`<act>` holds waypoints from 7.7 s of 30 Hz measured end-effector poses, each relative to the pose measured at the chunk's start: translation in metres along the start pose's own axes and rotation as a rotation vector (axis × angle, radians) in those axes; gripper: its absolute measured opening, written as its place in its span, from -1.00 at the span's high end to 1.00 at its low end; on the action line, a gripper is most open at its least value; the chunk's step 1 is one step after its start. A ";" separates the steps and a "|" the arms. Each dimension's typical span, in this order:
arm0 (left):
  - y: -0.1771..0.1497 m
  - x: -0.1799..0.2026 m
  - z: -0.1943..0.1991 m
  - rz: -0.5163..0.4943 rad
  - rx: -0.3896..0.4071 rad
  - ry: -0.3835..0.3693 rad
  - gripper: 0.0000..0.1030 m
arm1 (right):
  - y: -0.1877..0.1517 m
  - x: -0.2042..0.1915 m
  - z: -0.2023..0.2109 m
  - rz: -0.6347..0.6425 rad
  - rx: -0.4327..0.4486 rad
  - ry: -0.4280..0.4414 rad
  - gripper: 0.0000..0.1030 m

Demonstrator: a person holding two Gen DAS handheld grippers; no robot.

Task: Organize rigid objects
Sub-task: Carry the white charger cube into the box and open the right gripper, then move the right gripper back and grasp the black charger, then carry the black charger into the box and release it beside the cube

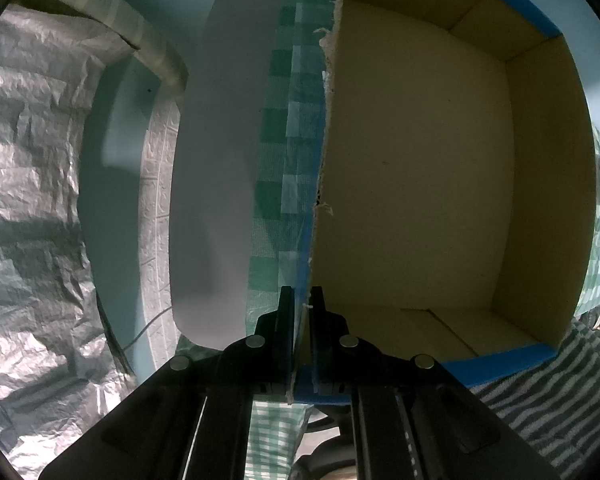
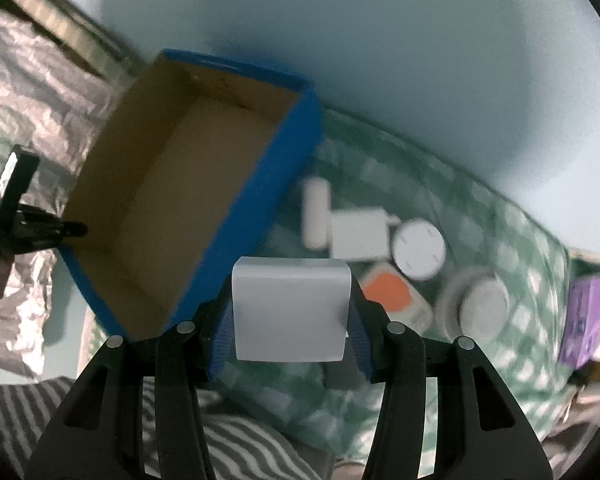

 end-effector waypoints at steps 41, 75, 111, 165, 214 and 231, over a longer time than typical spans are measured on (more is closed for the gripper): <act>0.002 -0.005 -0.004 -0.005 -0.017 -0.030 0.87 | 0.070 -0.081 -0.059 0.220 -0.012 -0.045 -0.28; -0.003 -0.002 0.000 -0.016 -0.031 -0.006 0.87 | 0.013 0.008 0.011 -0.046 0.044 -0.043 -0.37; -0.008 -0.007 -0.007 -0.012 -0.059 0.008 0.87 | -0.080 0.057 -0.122 -0.161 -0.245 -0.029 -0.37; -0.007 -0.007 -0.009 -0.041 -0.065 0.029 0.86 | -0.035 0.027 -0.041 -0.049 -0.105 0.016 0.21; -0.011 -0.009 -0.012 -0.045 -0.074 0.015 0.80 | 0.080 -0.071 -0.072 0.149 -0.126 -0.041 0.20; -0.009 -0.010 -0.011 -0.037 -0.072 0.025 0.72 | 0.079 -0.058 -0.044 0.111 -0.061 -0.030 -0.05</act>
Point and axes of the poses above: each gripper's, at about its wrist camera, not at the fingertips, and z roughly against the way its jaws point, x to its right, y to its top, the point moved 4 cm from there along -z, roughly the way its jaws point, and after that the axes turned 9 degrees about -x, right-handed, at the moved point
